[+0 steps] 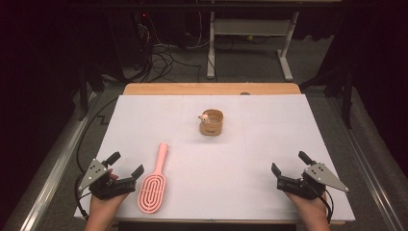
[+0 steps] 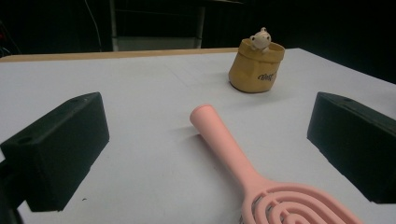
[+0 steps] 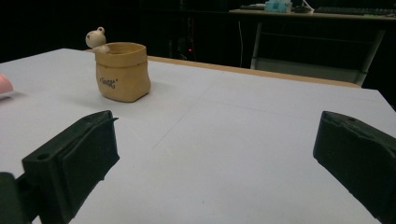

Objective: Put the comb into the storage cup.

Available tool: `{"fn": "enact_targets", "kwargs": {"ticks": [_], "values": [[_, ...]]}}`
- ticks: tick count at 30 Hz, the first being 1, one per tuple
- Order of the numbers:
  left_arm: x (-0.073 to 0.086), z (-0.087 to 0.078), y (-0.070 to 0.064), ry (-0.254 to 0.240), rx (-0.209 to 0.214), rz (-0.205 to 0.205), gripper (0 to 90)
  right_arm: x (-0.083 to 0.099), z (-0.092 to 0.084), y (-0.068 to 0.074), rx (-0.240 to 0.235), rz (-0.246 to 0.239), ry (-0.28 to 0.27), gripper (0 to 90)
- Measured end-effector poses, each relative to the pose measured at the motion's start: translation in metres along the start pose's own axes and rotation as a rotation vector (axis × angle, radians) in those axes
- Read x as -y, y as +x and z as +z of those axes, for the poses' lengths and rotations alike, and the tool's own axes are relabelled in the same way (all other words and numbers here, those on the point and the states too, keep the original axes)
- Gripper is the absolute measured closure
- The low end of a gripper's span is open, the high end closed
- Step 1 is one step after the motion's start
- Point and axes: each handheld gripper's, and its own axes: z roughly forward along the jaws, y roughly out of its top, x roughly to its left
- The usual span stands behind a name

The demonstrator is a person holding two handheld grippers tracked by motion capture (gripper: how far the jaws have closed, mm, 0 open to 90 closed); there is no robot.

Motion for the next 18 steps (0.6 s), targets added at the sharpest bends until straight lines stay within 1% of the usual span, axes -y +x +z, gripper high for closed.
{"fn": "enact_targets", "kwargs": {"ticks": [1,2,3,8,12,15,16,17,18], "values": [[-0.0003,-0.0001,0.0002,0.002,0.009,-0.007,0.0,-0.0002,-0.0001,-0.0005,0.0,0.0,-0.001,0.5],[-0.0003,-0.0001,0.0002,0.002,0.009,-0.007,0.0,-0.0002,-0.0001,-0.0005,0.0,0.0,-0.001,0.5],[-0.0006,-0.0004,0.001,-0.005,0.03,-0.026,0.0,-0.0001,-0.0002,-0.0009,0.008,-0.007,0.005,0.5],[-0.0011,-0.0008,-0.0002,0.0,0.038,-0.027,0.0,0.0,-0.0004,-0.0011,0.002,-0.007,0.001,0.6],[-0.0013,-0.0012,-0.0003,0.004,0.034,-0.021,0.0,-0.0003,0.0005,-0.001,-0.001,-0.004,0.003,0.5],[-0.0011,-0.0029,0.0002,-0.022,0.022,-0.016,0.0,-0.0002,0.0011,-0.0012,-0.002,-0.006,0.004,0.6],[-0.0007,-0.0035,0.0004,-0.038,0.018,-0.015,0.0,-0.0002,0.0011,-0.0012,-0.003,-0.005,0.004,0.5],[-0.0006,-0.004,0.0006,-0.042,0.013,-0.015,0.0,-0.0003,0.0011,-0.0012,-0.003,-0.004,0.003,0.6],[-0.0011,-0.0043,0.0011,-0.032,0.013,-0.023,0.0,-0.0004,0.001,-0.0012,-0.003,-0.006,0.003,0.5]]}}
